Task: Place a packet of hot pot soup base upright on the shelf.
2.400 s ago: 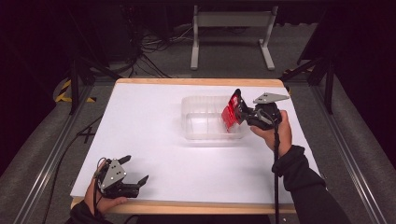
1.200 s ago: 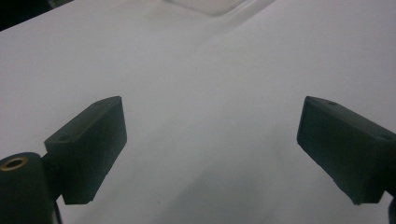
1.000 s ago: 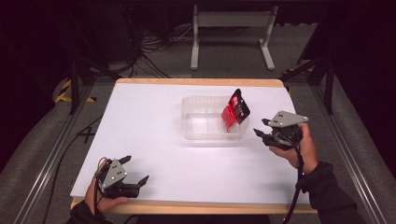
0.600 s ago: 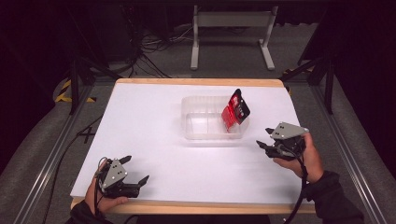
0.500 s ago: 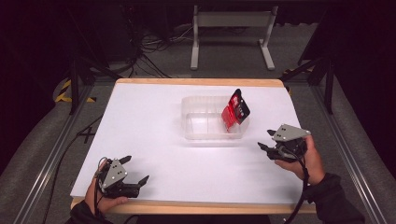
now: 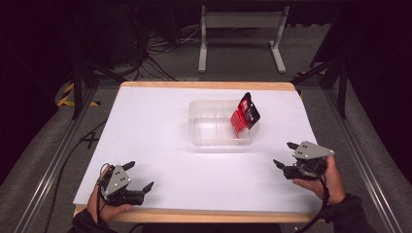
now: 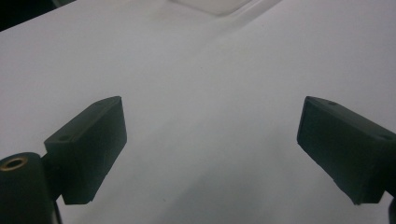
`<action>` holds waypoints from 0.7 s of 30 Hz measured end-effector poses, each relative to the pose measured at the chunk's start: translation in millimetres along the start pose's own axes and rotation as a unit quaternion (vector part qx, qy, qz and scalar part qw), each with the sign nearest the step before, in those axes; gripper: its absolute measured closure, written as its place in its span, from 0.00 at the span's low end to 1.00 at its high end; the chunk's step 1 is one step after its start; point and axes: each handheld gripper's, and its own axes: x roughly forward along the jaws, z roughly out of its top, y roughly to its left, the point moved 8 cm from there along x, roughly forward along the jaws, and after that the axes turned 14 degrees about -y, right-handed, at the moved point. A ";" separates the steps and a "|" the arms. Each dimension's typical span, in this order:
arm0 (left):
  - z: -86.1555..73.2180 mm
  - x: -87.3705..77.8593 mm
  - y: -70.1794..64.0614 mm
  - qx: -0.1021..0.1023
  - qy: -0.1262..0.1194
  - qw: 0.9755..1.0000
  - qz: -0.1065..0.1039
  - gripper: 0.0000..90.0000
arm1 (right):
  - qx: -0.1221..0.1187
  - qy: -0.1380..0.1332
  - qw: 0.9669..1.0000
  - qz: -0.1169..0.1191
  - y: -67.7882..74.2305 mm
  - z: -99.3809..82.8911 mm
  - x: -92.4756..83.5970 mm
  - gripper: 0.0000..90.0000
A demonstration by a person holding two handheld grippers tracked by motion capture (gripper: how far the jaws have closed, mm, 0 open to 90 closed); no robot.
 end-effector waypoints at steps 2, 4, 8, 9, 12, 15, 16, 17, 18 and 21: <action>-0.2 0.3 0.9 0.001 0.000 1.000 0.001 0.10 | 0.005 -0.005 1.000 -0.004 -0.6 -4.5 -4.1 0.26; -0.5 0.3 1.5 0.000 0.000 1.000 0.000 0.10 | 0.012 -0.011 1.000 -0.005 -0.8 -10.2 -8.8 0.24; -0.7 0.5 2.5 0.001 0.001 1.000 0.001 0.10 | 0.010 -0.016 1.000 -0.020 -3.8 -21.8 -14.9 0.20; -0.7 0.3 2.3 0.001 0.001 1.000 0.001 0.10 | 0.016 -0.016 0.999 -0.023 -4.9 -25.0 -16.4 0.19; -1.1 -0.1 2.2 0.005 0.001 1.000 0.001 0.10 | 0.027 -0.023 0.999 -0.029 -6.3 -31.1 -20.4 0.18; -1.3 -0.6 2.8 0.002 0.000 1.000 0.002 0.10 | 0.042 -0.028 0.998 -0.035 -7.6 -39.7 -25.8 0.16; -1.3 -0.6 3.1 0.003 0.000 1.000 0.002 0.10 | 0.056 -0.030 0.997 -0.040 -8.4 -44.6 -28.6 0.15; -1.1 -0.8 3.3 0.004 -0.001 1.000 0.002 0.10 | 0.061 -0.031 0.997 -0.045 -9.1 -47.0 -30.0 0.14; -0.8 -1.2 3.6 0.006 -0.003 1.000 0.001 0.10 | 0.066 -0.034 0.996 -0.049 -9.4 -49.0 -31.4 0.14; -0.9 -2.4 4.8 0.003 -0.003 1.000 0.002 0.10 | 0.073 -0.036 0.995 -0.058 -10.6 -55.1 -34.3 0.13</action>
